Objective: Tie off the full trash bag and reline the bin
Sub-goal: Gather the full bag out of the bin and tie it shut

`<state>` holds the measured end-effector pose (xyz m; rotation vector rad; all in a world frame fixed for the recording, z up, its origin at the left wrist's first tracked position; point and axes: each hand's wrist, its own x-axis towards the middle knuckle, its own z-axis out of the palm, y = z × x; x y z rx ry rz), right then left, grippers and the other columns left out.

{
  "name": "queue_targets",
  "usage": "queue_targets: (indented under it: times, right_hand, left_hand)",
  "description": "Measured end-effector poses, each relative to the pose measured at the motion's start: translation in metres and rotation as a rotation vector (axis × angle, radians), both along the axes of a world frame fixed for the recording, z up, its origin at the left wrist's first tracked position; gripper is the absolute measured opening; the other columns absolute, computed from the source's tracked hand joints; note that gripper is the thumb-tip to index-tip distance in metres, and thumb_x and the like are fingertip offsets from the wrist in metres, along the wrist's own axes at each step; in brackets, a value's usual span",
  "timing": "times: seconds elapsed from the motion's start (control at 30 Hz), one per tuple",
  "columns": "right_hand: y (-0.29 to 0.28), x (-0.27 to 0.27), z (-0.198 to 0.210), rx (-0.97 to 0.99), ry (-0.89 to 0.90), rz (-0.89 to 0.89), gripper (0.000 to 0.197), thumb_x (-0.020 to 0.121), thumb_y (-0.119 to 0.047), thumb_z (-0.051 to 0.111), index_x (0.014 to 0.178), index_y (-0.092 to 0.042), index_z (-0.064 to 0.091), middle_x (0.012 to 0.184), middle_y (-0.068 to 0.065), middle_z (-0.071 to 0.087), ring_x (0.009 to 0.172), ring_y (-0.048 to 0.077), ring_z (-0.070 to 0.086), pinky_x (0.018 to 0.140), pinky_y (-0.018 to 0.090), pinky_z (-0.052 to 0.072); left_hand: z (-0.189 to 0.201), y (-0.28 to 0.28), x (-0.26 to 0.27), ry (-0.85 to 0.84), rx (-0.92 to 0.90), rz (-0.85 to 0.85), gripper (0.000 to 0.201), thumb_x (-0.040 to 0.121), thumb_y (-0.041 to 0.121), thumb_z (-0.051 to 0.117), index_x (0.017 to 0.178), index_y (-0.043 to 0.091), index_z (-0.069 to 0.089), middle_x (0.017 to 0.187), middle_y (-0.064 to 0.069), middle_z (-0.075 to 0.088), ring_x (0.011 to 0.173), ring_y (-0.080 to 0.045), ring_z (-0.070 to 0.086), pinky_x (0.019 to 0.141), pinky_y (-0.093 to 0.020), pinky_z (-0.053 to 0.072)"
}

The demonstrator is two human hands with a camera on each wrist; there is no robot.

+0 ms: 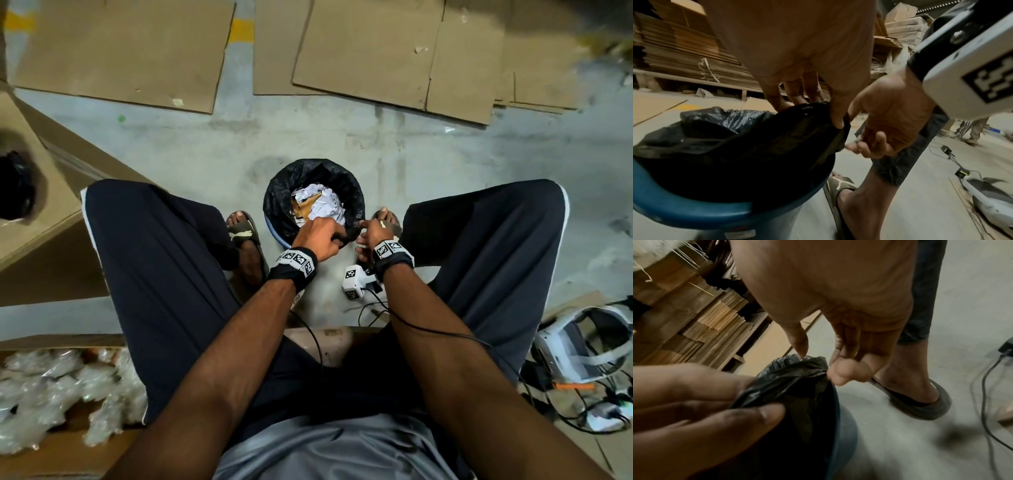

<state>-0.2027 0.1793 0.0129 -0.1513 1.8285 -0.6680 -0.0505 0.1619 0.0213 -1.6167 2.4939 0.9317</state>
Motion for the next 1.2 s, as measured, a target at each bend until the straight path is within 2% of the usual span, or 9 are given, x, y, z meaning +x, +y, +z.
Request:
queue_targets:
  times: [0.17,0.33,0.47,0.63,0.8,0.87,0.93,1.1,1.2]
  right_hand:
    - [-0.005,0.0,-0.006,-0.022,0.034,0.0,0.022,0.095,-0.014,0.051,0.075,-0.011,0.056,0.064,0.008,0.056,0.05,0.02,0.059,0.046,0.023,0.043]
    - [-0.022,-0.006,0.017,-0.151,0.199,0.097,0.033,0.075,-0.032,0.054,0.081,-0.003,0.07,0.061,0.011,0.061,0.048,0.024,0.053,0.05,0.026,0.044]
    - [-0.021,-0.003,0.001,-0.255,0.278,0.202,0.026,0.077,-0.03,0.059,0.066,-0.01,0.072,0.055,0.011,0.063,0.054,0.023,0.054,0.06,0.025,0.049]
    - [-0.022,-0.028,-0.105,-0.212,0.307,0.142,0.022,0.069,-0.037,0.054,0.062,-0.025,0.071,0.096,0.021,0.074,0.085,0.03,0.06,0.085,0.046,0.056]
    - [-0.019,-0.017,-0.015,-0.166,0.277,0.091,0.032,0.077,-0.007,0.058,0.046,-0.014,0.057,0.047,0.003,0.055,0.058,0.023,0.054,0.076,0.033,0.047]
    - [-0.025,-0.017,-0.01,-0.139,0.263,0.069,0.011,0.075,-0.021,0.065,0.07,-0.025,0.074,0.076,0.005,0.07,0.085,0.03,0.063,0.092,0.038,0.05]
    - [-0.03,-0.021,-0.018,-0.107,0.352,0.146,0.052,0.066,-0.04,0.075,0.113,-0.019,0.067,0.113,0.003,0.065,0.111,0.025,0.057,0.105,0.039,0.043]
    - [-0.044,-0.021,0.0,-0.187,0.336,0.148,0.022,0.075,-0.015,0.068,0.096,-0.02,0.071,0.086,-0.001,0.071,0.084,0.02,0.066,0.085,0.035,0.056]
    - [-0.055,-0.027,-0.012,-0.231,0.087,-0.021,0.027,0.082,-0.011,0.053,0.098,-0.016,0.074,0.08,0.004,0.07,0.07,0.021,0.066,0.063,0.036,0.057]
  left_hand:
    - [0.007,0.0,0.004,0.073,0.085,0.125,0.029,0.075,0.025,0.06,0.099,0.031,0.075,0.094,0.003,0.075,0.089,-0.024,0.068,0.078,-0.032,0.057]
    - [0.006,-0.041,-0.006,0.118,-0.015,0.196,0.035,0.088,0.018,0.05,0.115,0.028,0.069,0.107,-0.008,0.073,0.101,-0.03,0.067,0.088,-0.035,0.053]
    - [0.01,-0.074,-0.027,-0.074,-0.034,-0.203,0.059,0.091,0.014,0.051,0.143,0.044,0.049,0.117,-0.013,0.058,0.103,-0.034,0.062,0.083,-0.041,0.053]
    - [0.005,-0.106,-0.064,-0.275,-0.016,-0.559,0.053,0.092,0.013,0.057,0.134,0.046,0.058,0.12,-0.011,0.047,0.111,-0.036,0.057,0.08,-0.048,0.056]
    - [-0.004,-0.13,-0.082,-0.264,0.034,-0.586,0.025,0.085,0.019,0.065,0.108,0.021,0.072,0.117,-0.01,0.06,0.11,-0.034,0.063,0.083,-0.041,0.054]
    - [-0.003,-0.138,-0.086,-0.194,0.052,-0.524,0.016,0.084,0.021,0.066,0.098,0.021,0.074,0.111,-0.008,0.066,0.105,-0.033,0.066,0.082,-0.037,0.055]
    - [0.003,-0.145,-0.091,-0.138,0.082,-0.476,0.012,0.084,0.02,0.065,0.091,0.022,0.074,0.106,-0.007,0.066,0.1,-0.03,0.066,0.083,-0.038,0.055]
    - [0.0,-0.161,-0.085,-0.133,0.158,-0.484,0.017,0.072,0.03,0.046,0.073,0.044,0.056,0.096,0.0,0.057,0.091,-0.03,0.064,0.079,-0.042,0.056]
    - [0.009,-0.163,-0.074,-0.042,0.201,-0.409,0.012,0.083,0.028,0.051,0.084,0.036,0.059,0.091,0.001,0.066,0.085,-0.026,0.065,0.078,-0.038,0.056]
